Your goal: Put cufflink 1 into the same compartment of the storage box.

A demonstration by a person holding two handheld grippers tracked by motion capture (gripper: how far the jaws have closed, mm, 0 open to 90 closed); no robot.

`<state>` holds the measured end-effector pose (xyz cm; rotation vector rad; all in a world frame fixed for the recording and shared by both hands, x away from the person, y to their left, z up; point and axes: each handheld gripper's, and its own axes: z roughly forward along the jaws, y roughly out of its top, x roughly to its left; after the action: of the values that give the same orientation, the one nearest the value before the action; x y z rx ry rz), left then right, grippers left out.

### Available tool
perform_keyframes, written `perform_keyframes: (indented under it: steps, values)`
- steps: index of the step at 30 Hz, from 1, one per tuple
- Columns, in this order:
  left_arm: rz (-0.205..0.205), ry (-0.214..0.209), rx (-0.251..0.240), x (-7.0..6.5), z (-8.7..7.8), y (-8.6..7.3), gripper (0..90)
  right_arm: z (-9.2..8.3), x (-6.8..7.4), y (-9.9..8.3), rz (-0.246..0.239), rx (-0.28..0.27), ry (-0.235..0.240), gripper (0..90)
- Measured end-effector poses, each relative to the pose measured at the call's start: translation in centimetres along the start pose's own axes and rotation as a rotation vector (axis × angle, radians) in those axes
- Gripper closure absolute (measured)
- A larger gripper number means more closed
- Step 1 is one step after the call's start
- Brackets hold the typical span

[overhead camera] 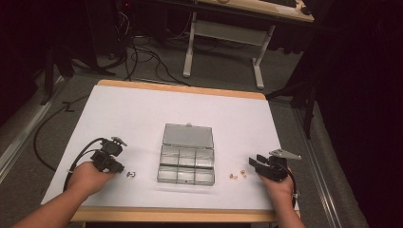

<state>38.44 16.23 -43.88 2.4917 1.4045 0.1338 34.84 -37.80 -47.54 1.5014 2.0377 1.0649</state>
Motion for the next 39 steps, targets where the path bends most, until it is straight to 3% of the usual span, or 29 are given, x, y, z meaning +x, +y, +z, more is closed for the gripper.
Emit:
perform_keyframes:
  steps: [10, 16, 39]
  values:
    - [0.008, -0.017, -0.04, 0.0, -2.7, 0.5, 73.6, 0.0, 0.0, 0.0, 0.0, 0.001, 0.002, 54.4]
    - [0.007, -0.027, -0.047, -0.2, -3.5, 0.8, 73.5, 0.0, 0.0, 0.0, 0.003, 0.005, 0.001, 54.4]
    - [0.093, -0.068, -0.062, -3.8, -5.1, 3.3, 73.6, 0.1, -0.1, 0.0, 0.004, 0.002, 0.009, 54.3]
